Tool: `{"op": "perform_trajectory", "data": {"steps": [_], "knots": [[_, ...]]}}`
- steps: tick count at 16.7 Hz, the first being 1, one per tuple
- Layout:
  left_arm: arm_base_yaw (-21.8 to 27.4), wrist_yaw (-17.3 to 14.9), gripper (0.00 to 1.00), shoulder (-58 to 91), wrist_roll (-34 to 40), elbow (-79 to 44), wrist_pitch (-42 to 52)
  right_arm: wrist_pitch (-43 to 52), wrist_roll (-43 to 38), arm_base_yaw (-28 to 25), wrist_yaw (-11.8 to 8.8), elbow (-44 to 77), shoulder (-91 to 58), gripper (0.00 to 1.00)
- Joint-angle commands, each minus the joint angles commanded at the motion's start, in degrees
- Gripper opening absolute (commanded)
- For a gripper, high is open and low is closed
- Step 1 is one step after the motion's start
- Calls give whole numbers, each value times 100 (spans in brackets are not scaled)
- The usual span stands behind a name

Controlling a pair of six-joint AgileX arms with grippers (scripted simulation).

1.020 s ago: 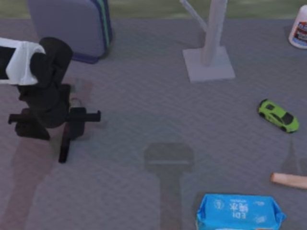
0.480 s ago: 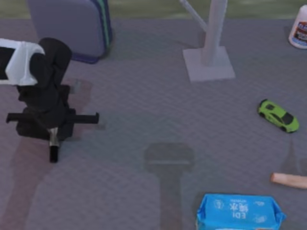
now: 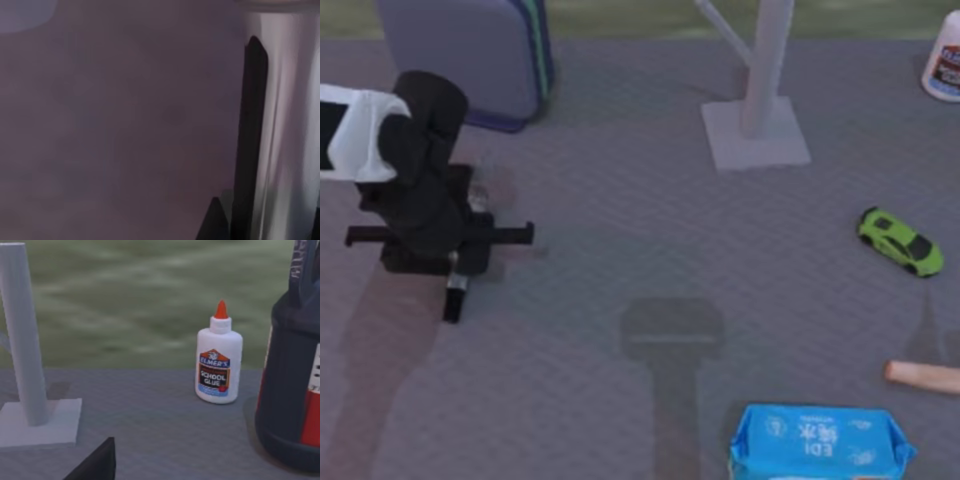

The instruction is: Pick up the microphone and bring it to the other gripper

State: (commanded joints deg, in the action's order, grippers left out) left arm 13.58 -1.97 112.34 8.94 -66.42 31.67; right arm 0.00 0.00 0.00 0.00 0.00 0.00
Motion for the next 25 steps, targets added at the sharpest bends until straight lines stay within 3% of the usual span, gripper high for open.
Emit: {"op": "perform_trajectory", "data": {"steps": [4,12,16,20,25], "knots": [[-62,-654,0,-272,-176,312,-1403,0,0,0,0,0,0,100],[-249,-2385,0,-1200,-655,1377,-5444,0,0,0,0,0,0,100],[-335,-3083,0,-1732,-881,1820,-7020,0,0,0,0,0,0,100],[-380,-3410,0,-2042,-1003,2020,-7657,0,0,0,0,0,0,100],[-335,-3388,0,-2031,-1008,1997,-7657,0,0,0,0,0,0,100]]}}
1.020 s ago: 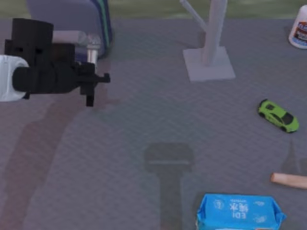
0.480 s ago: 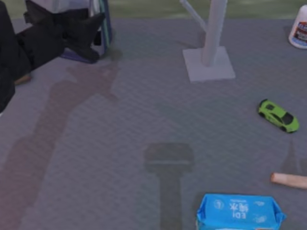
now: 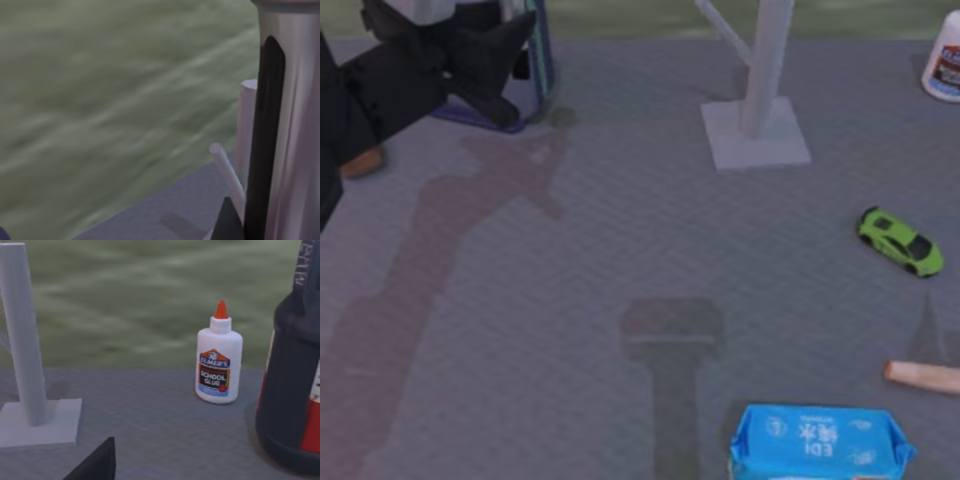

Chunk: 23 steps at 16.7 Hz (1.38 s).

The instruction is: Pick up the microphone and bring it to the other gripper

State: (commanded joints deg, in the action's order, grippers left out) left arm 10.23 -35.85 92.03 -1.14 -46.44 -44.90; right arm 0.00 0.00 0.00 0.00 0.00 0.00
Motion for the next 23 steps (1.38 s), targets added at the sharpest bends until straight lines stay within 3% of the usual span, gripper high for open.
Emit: {"op": "perform_trajectory", "data": {"steps": [3,9,12,23], "knots": [[392,394,0,-59,24,7,-10,0,0,0,0,0,0,100],[1960,2073,0,-338,112,96,10,0,0,0,0,0,0,100],[2518,2639,0,-480,135,127,16,0,0,0,0,0,0,100],[2599,2719,0,-508,138,132,17,0,0,0,0,0,0,100]]}}
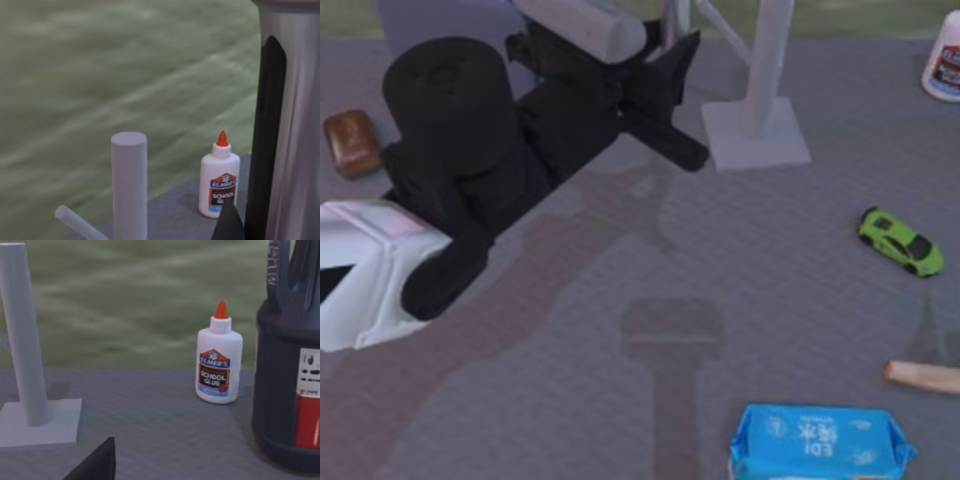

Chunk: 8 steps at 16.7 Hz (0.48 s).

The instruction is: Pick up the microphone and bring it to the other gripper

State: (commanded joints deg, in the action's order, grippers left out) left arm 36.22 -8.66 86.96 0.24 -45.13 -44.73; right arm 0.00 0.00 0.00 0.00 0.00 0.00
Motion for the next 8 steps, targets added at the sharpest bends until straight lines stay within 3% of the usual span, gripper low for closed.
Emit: {"op": "perform_trajectory", "data": {"steps": [4,8], "knots": [[0,0,0,0,0,0,0,-118,15,-320,32,312,-387,100],[0,0,0,0,0,0,0,-490,9,-1232,128,1241,-1723,100]]}}
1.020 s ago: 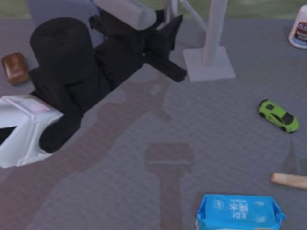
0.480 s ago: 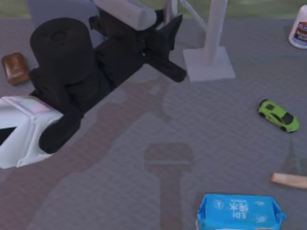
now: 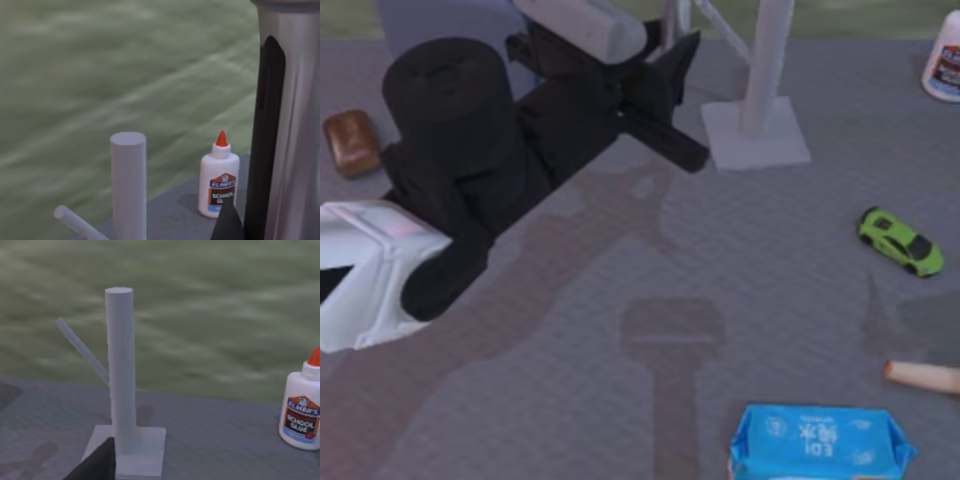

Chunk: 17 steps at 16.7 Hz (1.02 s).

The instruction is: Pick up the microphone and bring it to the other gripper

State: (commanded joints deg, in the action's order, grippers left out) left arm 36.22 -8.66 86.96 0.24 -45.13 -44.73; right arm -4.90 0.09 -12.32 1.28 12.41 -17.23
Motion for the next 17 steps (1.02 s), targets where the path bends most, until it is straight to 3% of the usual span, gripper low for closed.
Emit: {"op": "perform_trajectory", "data": {"steps": [10,13,17], "knots": [[0,0,0,0,0,0,0,-1244,-173,-2531,309,2814,-4234,100],[0,0,0,0,0,0,0,-1388,-180,-2910,366,3203,-4813,100],[0,0,0,0,0,0,0,-1412,-180,-2983,378,3272,-4926,100]]}}
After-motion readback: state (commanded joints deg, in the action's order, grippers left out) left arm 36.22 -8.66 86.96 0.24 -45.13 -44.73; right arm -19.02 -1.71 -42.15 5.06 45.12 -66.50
